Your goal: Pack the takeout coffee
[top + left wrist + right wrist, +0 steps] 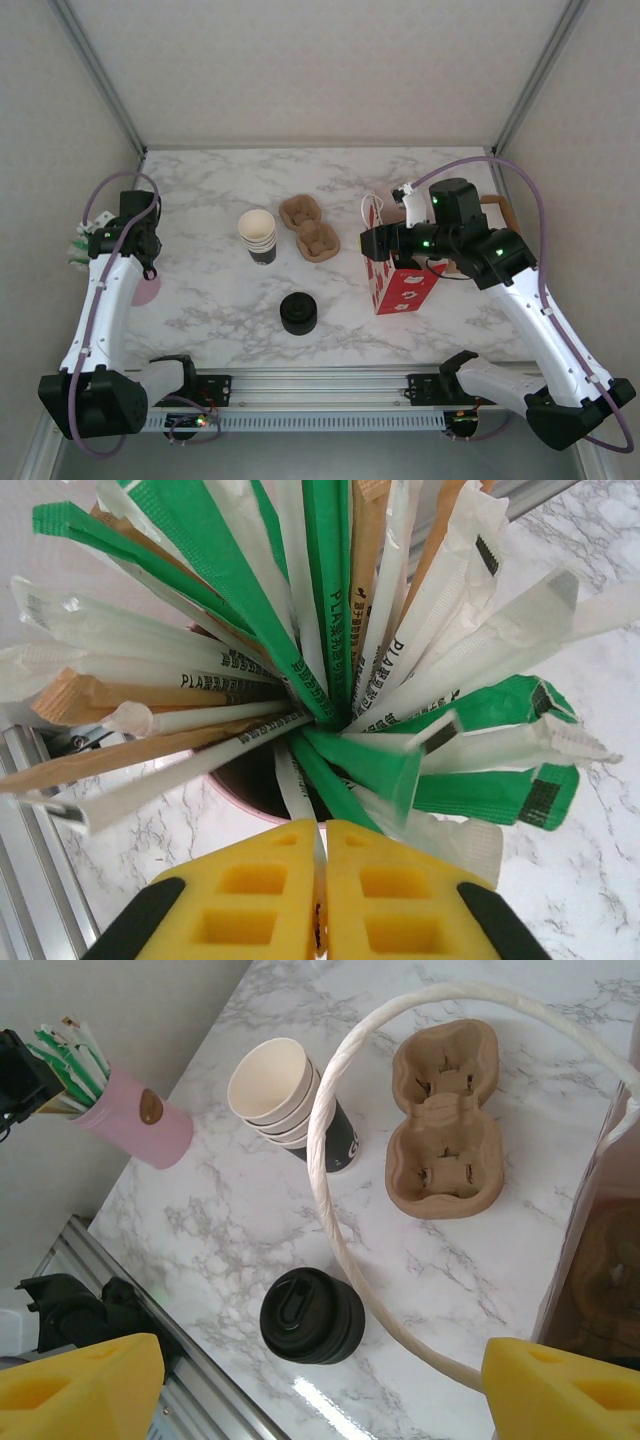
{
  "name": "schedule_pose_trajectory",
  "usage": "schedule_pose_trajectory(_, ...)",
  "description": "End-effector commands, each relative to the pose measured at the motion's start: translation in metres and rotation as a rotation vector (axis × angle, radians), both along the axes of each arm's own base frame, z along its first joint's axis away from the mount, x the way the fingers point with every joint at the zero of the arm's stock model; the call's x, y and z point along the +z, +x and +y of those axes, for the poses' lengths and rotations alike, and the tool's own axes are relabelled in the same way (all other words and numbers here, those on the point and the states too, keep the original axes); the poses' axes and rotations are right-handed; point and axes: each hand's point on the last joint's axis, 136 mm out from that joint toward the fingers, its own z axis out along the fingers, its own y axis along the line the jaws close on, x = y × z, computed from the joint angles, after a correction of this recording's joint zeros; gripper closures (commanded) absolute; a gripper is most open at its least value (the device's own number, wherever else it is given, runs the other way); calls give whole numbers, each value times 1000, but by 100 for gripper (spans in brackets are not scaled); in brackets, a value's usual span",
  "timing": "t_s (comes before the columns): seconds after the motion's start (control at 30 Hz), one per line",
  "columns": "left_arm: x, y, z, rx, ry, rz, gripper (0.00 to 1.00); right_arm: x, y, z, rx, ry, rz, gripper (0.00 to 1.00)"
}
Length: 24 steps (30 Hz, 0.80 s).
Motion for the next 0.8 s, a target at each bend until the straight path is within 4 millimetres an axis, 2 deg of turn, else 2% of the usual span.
schedule_pose_trajectory(0.0, 13, -6, 7, 14, 41, 14, 93, -1, 0, 0, 3, -9, -17, 17)
schedule_pose_trajectory(0.3, 41, -6, 3, -19, 28, -27, 98, 2, -1, 1, 4, 1, -18, 16)
schedule_pose_trajectory(0.57, 83, -8, -4, -58, 35, -118, 100, 5, -1, 1, 3, 7, -20, 17)
schedule_pose_trajectory(0.77, 92, -5, -12, -88, 4, -167, 100, 7, 1, 1, 2, 5, -19, 16)
